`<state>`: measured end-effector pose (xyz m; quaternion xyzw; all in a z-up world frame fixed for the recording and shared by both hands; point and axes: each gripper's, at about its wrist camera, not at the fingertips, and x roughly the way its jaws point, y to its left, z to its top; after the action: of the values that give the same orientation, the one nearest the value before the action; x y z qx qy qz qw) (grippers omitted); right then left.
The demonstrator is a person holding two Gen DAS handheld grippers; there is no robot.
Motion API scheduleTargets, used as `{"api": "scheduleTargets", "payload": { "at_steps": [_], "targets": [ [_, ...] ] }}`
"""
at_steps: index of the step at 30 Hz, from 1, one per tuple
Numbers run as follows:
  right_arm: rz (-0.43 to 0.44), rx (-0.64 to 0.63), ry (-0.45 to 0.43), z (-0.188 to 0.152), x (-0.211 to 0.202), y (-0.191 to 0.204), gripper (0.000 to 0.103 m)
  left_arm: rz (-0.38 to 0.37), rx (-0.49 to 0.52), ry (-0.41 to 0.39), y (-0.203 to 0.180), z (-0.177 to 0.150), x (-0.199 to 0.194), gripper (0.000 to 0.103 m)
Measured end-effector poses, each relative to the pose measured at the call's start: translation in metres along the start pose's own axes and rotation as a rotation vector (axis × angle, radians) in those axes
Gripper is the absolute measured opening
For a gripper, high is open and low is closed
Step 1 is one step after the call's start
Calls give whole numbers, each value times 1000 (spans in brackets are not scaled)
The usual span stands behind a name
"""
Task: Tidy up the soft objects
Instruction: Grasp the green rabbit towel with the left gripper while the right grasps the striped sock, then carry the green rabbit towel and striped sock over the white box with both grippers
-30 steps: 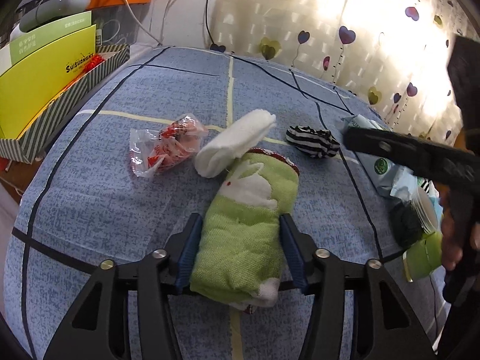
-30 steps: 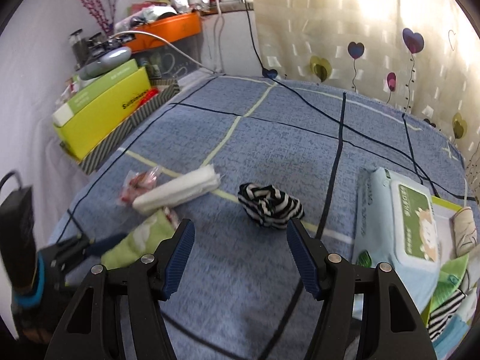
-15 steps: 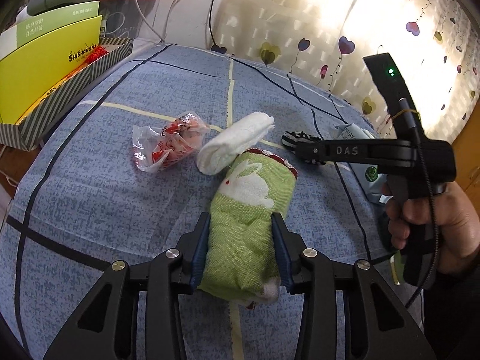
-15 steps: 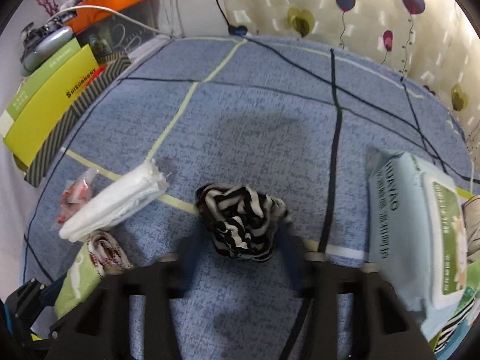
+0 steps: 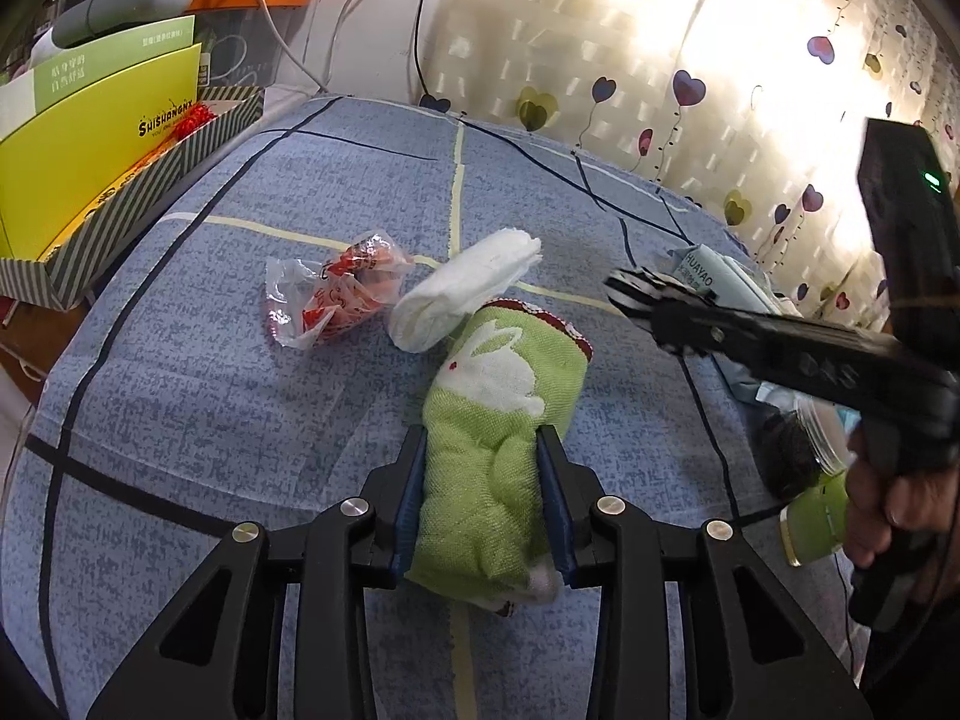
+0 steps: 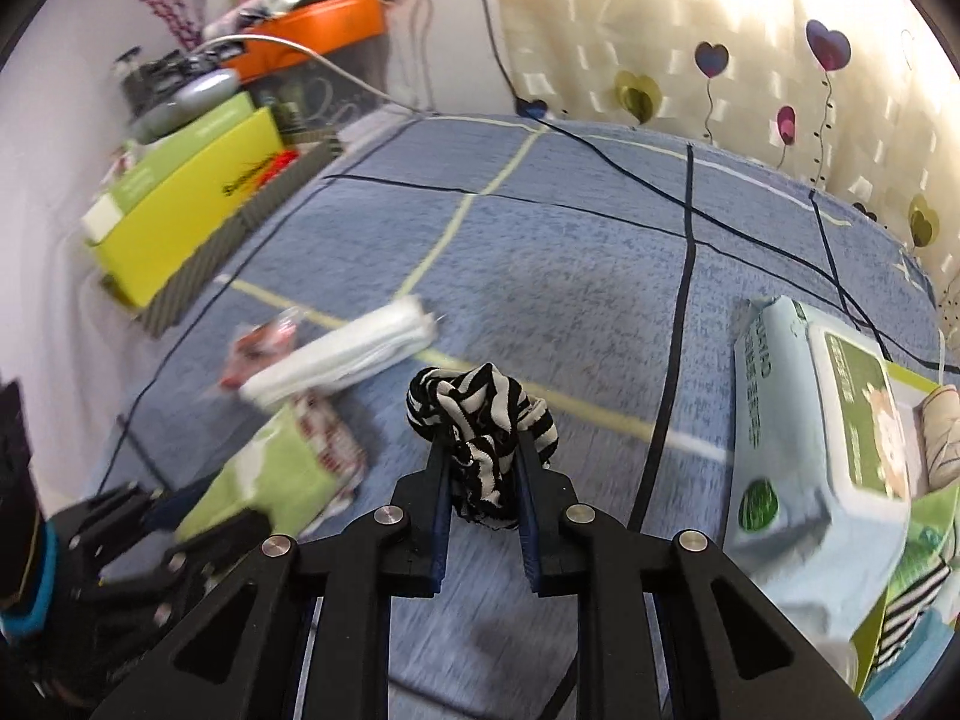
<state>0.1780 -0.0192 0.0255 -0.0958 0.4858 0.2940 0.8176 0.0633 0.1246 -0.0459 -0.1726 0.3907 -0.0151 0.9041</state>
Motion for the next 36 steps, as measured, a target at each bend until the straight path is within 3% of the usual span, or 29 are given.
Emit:
{"api": "scheduleTargets", "payload": {
  "at_steps": [19,36],
  "targets": [
    [98,-39,-152,-44,-80,-4,18,-12,11,-84,-43,2,-42,33],
    [63,4,-269,-73,-135,-45,18,-68,78,-125,-102,12,-51,33]
  ]
}}
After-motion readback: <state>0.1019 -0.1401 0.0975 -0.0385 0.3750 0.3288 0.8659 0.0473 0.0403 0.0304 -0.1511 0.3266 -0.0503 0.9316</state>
